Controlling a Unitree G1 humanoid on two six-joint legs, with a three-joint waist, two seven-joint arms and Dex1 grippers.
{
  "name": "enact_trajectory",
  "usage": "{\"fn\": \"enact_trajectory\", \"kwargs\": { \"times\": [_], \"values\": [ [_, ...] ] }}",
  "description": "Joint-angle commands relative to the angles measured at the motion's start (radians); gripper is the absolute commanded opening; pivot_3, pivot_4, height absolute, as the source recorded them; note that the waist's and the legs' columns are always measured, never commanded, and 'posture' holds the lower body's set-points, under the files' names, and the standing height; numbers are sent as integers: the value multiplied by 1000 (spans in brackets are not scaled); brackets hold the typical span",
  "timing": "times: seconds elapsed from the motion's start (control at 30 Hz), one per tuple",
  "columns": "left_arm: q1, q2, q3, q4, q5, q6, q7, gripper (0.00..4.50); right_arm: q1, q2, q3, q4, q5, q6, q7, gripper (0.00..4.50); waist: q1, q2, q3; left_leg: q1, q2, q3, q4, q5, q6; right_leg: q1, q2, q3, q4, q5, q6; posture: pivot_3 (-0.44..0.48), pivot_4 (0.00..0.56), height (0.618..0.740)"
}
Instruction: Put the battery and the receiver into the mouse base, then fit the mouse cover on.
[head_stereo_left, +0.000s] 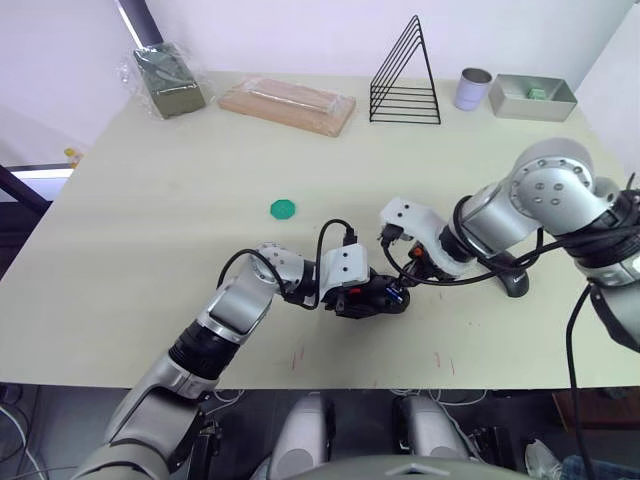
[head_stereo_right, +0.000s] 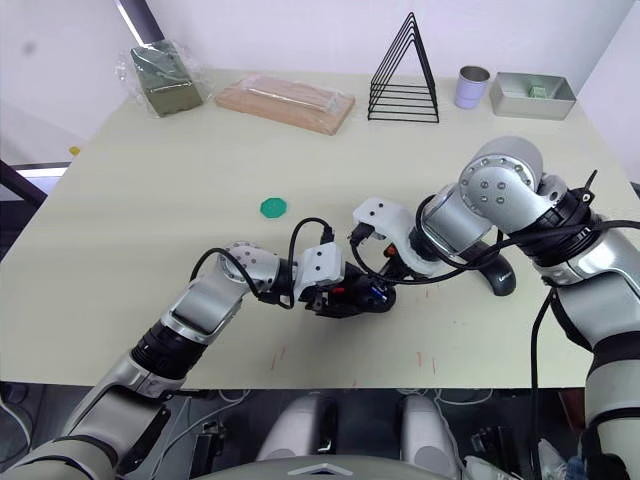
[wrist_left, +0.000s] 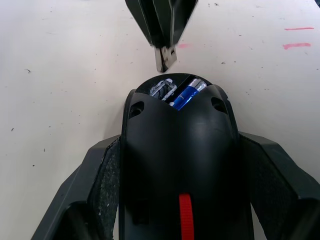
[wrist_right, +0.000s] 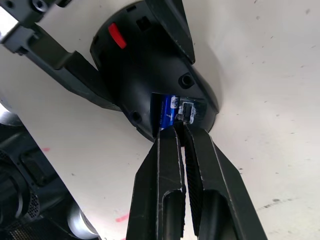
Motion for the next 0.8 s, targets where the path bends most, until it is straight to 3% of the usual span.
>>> {"fn": "enact_trajectory", "kwargs": {
  "times": [0.03, 0.8],
  "values": [
    [-2, -3, 0, -29, -4, -7, -4, 3142, 4, 7, -56, -3, -6, 5, -8, 0, 0, 0, 0, 0, 0, 0, 0, 0, 0, 0, 0, 0, 0, 0, 0, 0, 150, 740],
    [7, 11, -7, -34, 1, -2, -13, 3142, 36, 38, -73, 9, -34, 5, -23, 0, -1, 0, 0, 0, 0, 0, 0, 0, 0, 0, 2, 0, 0, 0, 0, 0, 150, 740]
  ]
}}
